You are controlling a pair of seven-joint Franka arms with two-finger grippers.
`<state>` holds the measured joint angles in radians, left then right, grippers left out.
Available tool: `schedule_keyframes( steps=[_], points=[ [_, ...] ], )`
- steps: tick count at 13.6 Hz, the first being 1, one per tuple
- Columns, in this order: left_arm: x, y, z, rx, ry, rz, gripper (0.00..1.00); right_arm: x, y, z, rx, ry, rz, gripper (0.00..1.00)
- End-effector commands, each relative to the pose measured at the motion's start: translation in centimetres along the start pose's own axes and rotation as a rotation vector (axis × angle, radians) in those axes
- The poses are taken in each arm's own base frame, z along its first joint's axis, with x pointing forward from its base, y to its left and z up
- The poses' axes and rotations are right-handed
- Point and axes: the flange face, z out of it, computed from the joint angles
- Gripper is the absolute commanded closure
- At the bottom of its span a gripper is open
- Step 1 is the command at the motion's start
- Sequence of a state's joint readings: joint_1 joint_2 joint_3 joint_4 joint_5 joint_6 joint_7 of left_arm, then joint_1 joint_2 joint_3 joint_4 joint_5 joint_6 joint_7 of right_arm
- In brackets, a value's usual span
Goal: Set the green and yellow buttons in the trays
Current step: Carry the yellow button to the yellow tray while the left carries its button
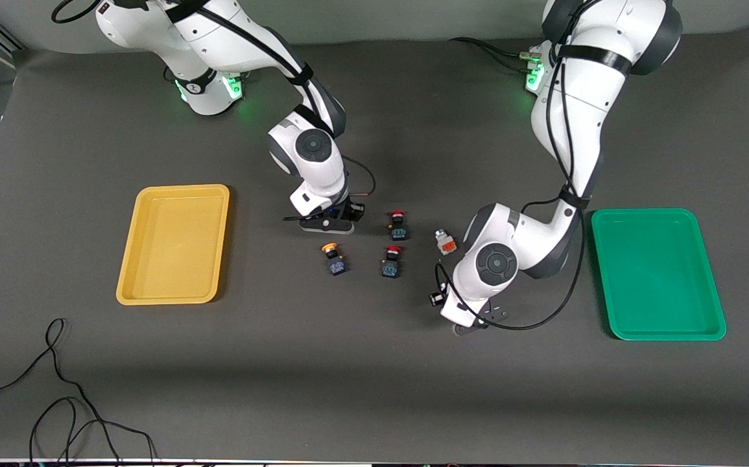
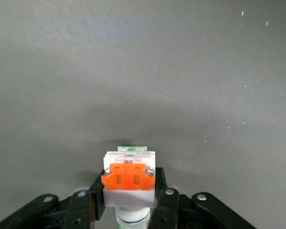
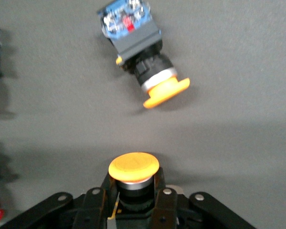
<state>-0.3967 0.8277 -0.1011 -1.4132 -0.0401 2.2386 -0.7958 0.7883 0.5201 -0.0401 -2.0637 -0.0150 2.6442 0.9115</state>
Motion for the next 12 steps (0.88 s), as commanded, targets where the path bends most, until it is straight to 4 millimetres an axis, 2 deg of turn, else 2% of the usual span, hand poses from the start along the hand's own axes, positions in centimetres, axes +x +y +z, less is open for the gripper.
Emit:
schedule_keyframes(
  steps=[1,2,4,6,8,9,11,12],
  points=[
    [1.1,-2.1,-9.4,0.098,0.008,0.018,1.00,0.6,-0.5,-5.0,-0.007,0.006,-0.005,0.66],
    [2.1,-4.2,-13.3,0.122,-0.016,0.027,1.00,0.7,-0.5,-7.0,-0.010,0.004,-0.009,0.66],
    [3.4,-8.8,-19.6,0.157,-0.085,0.125,1.00,1.6,-1.4,-11.6,-0.023,-0.007,-0.008,0.66],
    [5.1,-13.8,-24.4,0.165,-0.103,0.170,1.00,3.1,-3.2,-17.2,-0.081,-0.057,-0.005,0.66],
    [8.2,-20.3,-26.0,0.165,-0.138,0.268,1.00,4.4,-3.9,-22.1,-0.119,-0.091,-0.017,0.66],
    [9.9,-24.0,-26.2,0.167,-0.145,0.288,1.00,5.1,-3.2,-23.1,-0.132,-0.111,-0.056,0.70],
    [12.3,-29.9,-25.2,0.223,-0.155,0.329,1.00,8.7,1.2,-25.1,-0.125,-0.126,-0.113,0.73],
    [13.4,-33.2,-24.3,0.228,-0.155,0.341,1.00,10.7,4.3,-25.7,-0.140,-0.154,-0.147,0.73]
  ],
)
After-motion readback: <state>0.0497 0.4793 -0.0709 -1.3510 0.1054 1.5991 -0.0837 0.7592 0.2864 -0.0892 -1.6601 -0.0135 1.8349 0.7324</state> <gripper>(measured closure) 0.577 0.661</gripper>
